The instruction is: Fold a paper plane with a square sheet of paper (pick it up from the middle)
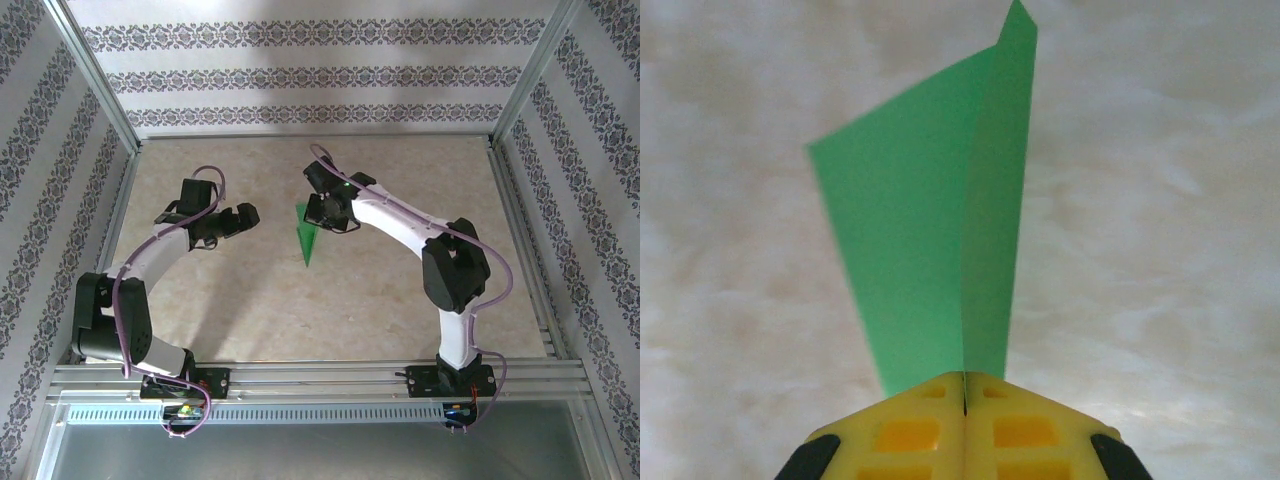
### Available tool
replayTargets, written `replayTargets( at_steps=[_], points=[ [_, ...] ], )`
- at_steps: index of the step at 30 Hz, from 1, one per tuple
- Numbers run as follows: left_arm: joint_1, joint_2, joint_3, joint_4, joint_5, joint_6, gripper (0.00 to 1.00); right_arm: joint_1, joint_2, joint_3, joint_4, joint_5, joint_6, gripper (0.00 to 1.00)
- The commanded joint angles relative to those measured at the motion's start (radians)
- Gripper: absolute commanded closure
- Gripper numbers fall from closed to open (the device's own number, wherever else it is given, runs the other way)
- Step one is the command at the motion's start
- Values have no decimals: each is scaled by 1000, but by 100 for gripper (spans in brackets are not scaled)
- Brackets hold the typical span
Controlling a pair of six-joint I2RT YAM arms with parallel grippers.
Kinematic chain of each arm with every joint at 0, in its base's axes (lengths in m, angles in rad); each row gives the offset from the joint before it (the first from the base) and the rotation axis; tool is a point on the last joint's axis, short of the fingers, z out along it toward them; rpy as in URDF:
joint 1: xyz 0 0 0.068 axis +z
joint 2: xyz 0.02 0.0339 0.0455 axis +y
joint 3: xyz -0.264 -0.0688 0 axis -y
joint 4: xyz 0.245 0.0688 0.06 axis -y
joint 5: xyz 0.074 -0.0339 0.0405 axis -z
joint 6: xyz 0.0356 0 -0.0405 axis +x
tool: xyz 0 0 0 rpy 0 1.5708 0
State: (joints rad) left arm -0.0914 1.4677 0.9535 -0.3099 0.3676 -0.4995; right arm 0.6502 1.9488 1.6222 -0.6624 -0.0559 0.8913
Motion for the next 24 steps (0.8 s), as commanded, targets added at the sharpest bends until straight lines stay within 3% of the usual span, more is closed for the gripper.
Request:
replayTargets(
  at_steps=[1,5,9,17,24],
  points=[
    [10,-35,-8,36,39,-32,0,-15,-40,-63,229,-181,-31,99],
    [10,-32,-10,77,103,-71,0,-32,-40,-144,384,-276,-10,98],
    [9,-15,-35,154,183,-139,7,-54,-28,-263,598,-380,28,97],
    [0,92,-115,384,340,-327,32,-90,-7,-432,818,-466,55,95],
    [-66,202,-113,474,369,-407,46,-125,2,-540,920,-495,101,93]
  ],
)
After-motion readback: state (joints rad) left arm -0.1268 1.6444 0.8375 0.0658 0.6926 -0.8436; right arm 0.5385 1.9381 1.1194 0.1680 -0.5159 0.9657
